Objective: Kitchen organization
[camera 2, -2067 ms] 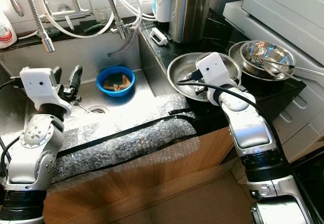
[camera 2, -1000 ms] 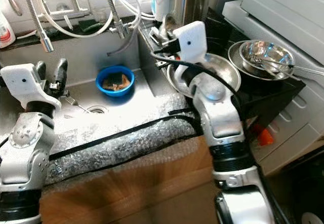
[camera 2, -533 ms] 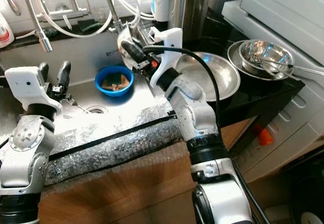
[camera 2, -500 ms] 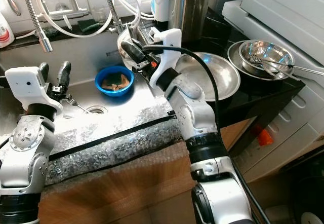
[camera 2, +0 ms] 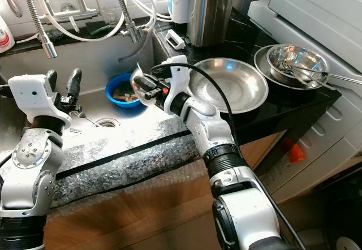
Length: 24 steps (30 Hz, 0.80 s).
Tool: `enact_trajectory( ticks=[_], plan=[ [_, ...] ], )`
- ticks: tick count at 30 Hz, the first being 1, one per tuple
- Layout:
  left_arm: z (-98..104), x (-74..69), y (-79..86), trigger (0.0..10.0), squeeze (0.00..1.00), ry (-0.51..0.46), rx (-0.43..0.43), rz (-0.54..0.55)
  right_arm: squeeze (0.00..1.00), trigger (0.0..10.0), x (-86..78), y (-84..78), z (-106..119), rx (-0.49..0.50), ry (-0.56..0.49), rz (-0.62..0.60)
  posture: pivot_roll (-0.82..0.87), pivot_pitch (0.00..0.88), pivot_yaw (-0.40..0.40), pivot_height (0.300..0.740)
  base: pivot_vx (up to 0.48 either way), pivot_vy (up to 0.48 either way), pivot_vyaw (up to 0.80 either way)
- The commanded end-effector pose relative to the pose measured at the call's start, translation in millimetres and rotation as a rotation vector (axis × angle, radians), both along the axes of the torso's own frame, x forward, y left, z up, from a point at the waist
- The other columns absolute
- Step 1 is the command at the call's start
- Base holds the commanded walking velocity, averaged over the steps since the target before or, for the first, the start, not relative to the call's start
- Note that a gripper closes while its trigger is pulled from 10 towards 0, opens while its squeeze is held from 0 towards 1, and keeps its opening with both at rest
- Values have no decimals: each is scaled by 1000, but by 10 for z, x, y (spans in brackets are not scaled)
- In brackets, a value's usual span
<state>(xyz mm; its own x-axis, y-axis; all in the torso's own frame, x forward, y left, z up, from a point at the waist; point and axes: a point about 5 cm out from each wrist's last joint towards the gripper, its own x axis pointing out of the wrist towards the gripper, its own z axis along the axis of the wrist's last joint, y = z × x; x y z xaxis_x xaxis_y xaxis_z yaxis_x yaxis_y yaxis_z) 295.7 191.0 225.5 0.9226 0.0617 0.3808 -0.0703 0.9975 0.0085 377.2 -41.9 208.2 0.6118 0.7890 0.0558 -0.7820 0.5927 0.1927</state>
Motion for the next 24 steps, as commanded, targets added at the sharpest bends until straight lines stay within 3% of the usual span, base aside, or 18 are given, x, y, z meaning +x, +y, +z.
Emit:
enact_trajectory(
  ticks=[1, 8, 11, 12, 13, 14, 15, 16, 19, 24],
  plan=[
    [74, -20, -20, 10000, 0, -25, 18, -4, 1000, 10000, 1, 43, 19, -41, -17, 19, 18, 109, -4, 740, 0, 0, 0],
    [64, -12, -35, 10000, 0, -19, 12, -8, 1000, 10000, 14, 22, 3, -69, -24, 8, 17, 112, -6, 740, 0, 0, 0],
    [57, -6, -33, 10000, 0, -16, 6, -7, 1000, 10000, 20, 23, -3, -128, -50, 7, 15, 111, -7, 740, 0, 0, 0],
    [54, -4, -32, 10000, 0, -15, 2, -7, 839, 10000, 18, 27, -12, -153, -60, 8, 15, 111, -7, 740, 0, 0, 0],
    [47, -2, -33, 10000, 0, -11, -11, -8, 231, 10000, 14, 32, -34, -197, -77, 11, 16, 111, -7, 740, 0, 0, 0],
    [47, -2, -33, 10000, 0, -11, -11, -8, 231, 10000, 14, 32, -34, -197, -77, 11, 16, 111, -7, 740, 0, 0, 0],
    [44, 0, -27, 10000, 0, -10, -17, -6, 0, 10000, 17, 28, -66, -296, -129, -6, 17, 111, -7, 740, 0, 0, 0],
    [44, -1, -25, 10000, 0, -10, -16, -5, 0, 10000, 16, 26, -86, -363, -164, -11, 15, 111, -7, 740, 0, 0, 0],
    [43, -3, -24, 10000, 0, -10, -16, -4, 0, 10000, 21, 24, -67, -371, -177, -23, 15, 112, -8, 740, 0, 0, 0],
    [34, 0, -25, 10000, 0, -7, -19, -6, 0, 10000, 52, -2, -9, -502, -284, -63, 11, 113, -7, 740, 0, 0, 0]
  ],
)
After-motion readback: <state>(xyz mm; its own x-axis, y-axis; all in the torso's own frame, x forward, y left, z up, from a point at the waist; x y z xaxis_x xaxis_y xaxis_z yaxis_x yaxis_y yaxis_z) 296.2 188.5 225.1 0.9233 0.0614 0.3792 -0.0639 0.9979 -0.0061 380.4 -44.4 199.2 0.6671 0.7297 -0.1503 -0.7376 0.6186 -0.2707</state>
